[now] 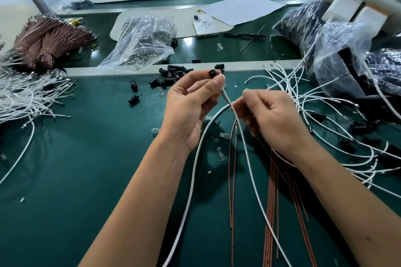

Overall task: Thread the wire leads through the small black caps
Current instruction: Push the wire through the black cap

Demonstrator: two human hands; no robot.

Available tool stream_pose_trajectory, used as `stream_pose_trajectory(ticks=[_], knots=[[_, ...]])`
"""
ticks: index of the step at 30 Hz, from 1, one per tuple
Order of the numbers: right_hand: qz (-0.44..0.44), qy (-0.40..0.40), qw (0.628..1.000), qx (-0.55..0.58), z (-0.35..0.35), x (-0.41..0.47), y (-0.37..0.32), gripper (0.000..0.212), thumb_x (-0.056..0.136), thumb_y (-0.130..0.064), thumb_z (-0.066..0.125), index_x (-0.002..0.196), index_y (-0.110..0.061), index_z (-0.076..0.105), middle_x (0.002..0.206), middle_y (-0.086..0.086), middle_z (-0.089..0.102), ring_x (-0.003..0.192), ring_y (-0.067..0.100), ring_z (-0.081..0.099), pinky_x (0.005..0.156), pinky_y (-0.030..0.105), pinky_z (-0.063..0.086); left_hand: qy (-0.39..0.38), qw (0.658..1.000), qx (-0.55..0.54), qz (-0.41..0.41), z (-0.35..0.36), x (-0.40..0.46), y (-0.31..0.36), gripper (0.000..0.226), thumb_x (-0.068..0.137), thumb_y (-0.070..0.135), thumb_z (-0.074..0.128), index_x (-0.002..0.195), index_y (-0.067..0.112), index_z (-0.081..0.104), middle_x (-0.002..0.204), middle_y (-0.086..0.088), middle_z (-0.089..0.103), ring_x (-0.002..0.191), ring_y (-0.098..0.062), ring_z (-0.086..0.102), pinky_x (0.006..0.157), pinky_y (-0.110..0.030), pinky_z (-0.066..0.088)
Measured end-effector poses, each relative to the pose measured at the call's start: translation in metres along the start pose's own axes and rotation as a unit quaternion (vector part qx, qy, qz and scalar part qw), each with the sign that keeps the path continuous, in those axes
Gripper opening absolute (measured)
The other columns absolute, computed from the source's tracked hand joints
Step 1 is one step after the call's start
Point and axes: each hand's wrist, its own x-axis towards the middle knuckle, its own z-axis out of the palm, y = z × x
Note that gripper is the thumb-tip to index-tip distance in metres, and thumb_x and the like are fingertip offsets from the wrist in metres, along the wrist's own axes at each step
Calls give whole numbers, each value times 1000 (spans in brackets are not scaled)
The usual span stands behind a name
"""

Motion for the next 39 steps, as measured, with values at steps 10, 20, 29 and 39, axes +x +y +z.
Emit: stream_pose_trajectory(ticks=[10, 20, 29, 39], knots=[[-103, -141, 958, -226, 0, -3, -4, 16, 78, -21, 90, 84, -17, 75, 85, 0, 63, 72, 19, 59, 68, 31, 50, -163, 978, 58, 112, 0, -3, 0, 34, 70, -15, 73, 78, 18, 77, 85, -1, 70, 80, -18, 61, 78, -26, 53], [-96, 8, 981, -166, -13, 5, 2, 9, 93, -16, 76, 89, -15, 68, 77, -7, 69, 69, 11, 65, 67, 28, 53, -198, 971, 42, 125, -3, 0, -2, 35, 71, -20, 69, 81, 12, 76, 89, -14, 59, 83, -24, 60, 81, -27, 50], [-112, 83, 981, 138, -16, 4, -8, 4, 95, -10, 74, 98, -9, 76, 75, 9, 73, 57, 23, 59, 48, 28, 49, -157, 980, 88, 88, -3, 2, -10, 29, 74, -7, 76, 87, 19, 80, 90, -1, 75, 82, -14, 64, 80, -24, 52], [-144, 59, 987, 22, -22, 4, -11, 8, 95, -10, 74, 101, -6, 78, 66, 1, 65, 45, 27, 56, 46, 32, 48, -135, 977, 141, 85, -5, 5, -17, 26, 80, -7, 76, 101, 8, 78, 94, -11, 76, 88, -21, 65, 84, -28, 55]])
